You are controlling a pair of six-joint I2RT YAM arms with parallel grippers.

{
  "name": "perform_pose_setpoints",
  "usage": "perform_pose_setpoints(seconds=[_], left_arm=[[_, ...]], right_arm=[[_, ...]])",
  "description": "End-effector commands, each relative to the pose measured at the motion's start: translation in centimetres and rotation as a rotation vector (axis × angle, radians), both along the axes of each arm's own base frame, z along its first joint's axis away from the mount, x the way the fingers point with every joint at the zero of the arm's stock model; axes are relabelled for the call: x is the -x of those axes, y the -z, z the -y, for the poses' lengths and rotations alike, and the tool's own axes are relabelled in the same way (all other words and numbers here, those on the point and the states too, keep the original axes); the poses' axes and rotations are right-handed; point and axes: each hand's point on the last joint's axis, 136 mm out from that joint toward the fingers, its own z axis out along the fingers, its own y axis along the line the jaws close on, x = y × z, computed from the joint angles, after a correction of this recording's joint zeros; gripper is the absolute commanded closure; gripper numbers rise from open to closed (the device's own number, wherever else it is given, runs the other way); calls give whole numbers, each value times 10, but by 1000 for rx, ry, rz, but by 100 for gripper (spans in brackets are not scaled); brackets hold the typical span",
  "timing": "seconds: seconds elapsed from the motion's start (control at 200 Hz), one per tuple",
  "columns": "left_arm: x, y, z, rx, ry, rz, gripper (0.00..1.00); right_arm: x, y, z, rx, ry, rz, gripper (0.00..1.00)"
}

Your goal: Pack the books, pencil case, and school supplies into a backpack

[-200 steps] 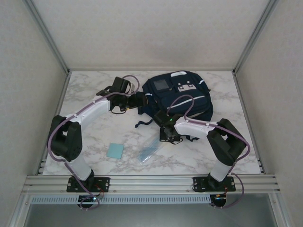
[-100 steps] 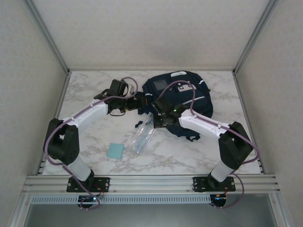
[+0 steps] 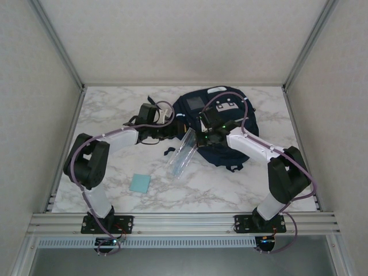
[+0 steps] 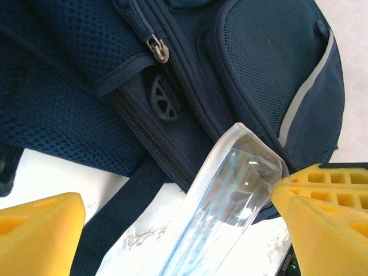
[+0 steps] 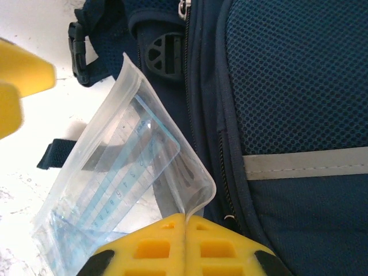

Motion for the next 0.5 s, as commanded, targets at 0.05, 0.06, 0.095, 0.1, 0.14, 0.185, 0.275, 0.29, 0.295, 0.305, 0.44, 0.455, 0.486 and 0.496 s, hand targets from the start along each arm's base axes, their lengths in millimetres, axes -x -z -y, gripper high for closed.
perform_pose_setpoints(seconds=[0.05, 0.06, 0.095, 0.1, 0.14, 0.185, 0.275, 0.29, 0.295, 0.305, 0.44, 0.455, 0.486, 0.496], left_arm=[[-5, -4, 22, 95, 96, 18, 17], [-5, -4, 23, 98, 99, 16, 17], [-4, -2, 27, 108, 110, 6, 20], [-4, -1, 27, 109, 111, 5, 20], [-3, 1, 30, 114, 124, -6, 23], [0, 3, 32, 114, 134, -23, 25], [7, 5, 40, 128, 172, -48, 33], [9, 6, 41, 130, 178, -52, 35], [9, 6, 41, 131, 179, -53, 35], [10, 6, 42, 132, 183, -56, 36], [17, 11, 48, 135, 210, -88, 49], [17, 12, 48, 134, 209, -90, 51], [19, 11, 49, 134, 212, -93, 55], [18, 11, 48, 135, 211, -92, 56]], right_arm=[[-7, -15, -4, -100, -54, 47, 100], [-8, -15, -4, -102, -55, 48, 100], [-9, -15, -3, -105, -53, 50, 100], [-9, -15, -3, -106, -53, 51, 100], [-11, -16, -2, -109, -50, 55, 100], [-13, -16, -1, -113, -46, 57, 100], [-17, -15, 1, -127, -41, 60, 100], [-17, -15, 1, -128, -41, 61, 100], [-18, -15, 1, -128, -40, 61, 100], [-18, -15, 1, -129, -41, 61, 100], [-22, -14, 2, -138, -34, 66, 100], [-22, -14, 2, -139, -35, 65, 100], [-23, -13, 3, -138, -33, 64, 100], [-23, -13, 3, -138, -32, 64, 100]])
